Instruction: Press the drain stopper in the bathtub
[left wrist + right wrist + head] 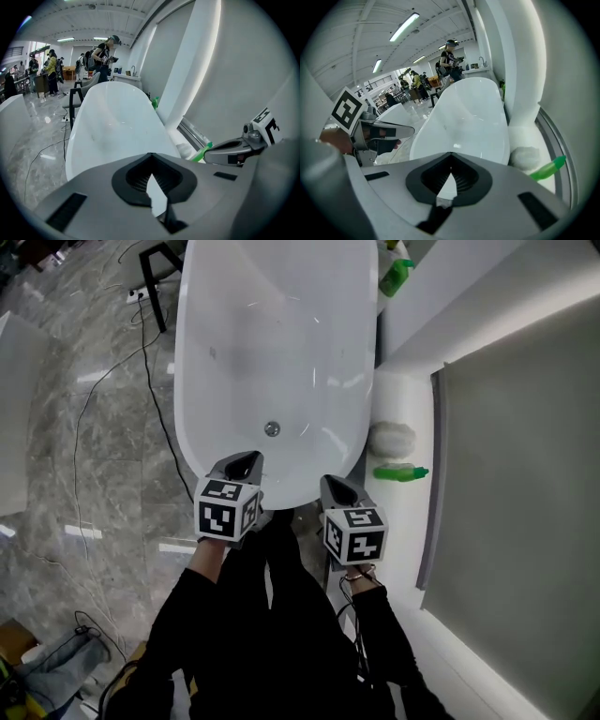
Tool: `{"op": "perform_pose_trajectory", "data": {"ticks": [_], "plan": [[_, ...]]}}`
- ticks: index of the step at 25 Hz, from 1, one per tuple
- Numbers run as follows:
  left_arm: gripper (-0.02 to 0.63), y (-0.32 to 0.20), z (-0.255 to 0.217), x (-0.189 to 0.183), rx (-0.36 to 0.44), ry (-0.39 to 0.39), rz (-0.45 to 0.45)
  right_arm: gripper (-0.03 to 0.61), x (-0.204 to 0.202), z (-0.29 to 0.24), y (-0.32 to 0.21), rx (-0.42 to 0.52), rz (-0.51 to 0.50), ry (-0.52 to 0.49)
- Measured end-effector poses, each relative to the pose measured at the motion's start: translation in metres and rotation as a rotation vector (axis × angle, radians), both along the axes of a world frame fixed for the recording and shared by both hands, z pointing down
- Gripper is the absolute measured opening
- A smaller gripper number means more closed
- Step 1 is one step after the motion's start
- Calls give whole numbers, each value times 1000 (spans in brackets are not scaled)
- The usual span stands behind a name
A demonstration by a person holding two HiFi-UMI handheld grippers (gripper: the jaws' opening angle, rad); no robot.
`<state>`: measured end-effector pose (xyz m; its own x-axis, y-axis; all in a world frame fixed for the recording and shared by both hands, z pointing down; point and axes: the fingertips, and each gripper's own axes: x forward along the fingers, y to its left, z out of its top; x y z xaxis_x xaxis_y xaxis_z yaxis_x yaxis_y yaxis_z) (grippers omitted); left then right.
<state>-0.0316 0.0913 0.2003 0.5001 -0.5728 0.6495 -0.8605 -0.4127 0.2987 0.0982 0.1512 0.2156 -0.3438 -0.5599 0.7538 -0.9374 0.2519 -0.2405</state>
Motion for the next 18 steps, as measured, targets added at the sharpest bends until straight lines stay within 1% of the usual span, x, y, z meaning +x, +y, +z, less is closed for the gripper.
{"op": "perform_pose_trajectory", "data": {"ticks": [8,12,18], "plan": [[5,-27,40,4,-58,-25,28,2,-18,32,-23,-48,-13,-30],[5,-47,64,8,-87,-31,65,2,-20,49,-37,-71,31,-42],[5,-82,110,8,-134,-40,116,2,-30,91,-66,-117,105,-52]]}}
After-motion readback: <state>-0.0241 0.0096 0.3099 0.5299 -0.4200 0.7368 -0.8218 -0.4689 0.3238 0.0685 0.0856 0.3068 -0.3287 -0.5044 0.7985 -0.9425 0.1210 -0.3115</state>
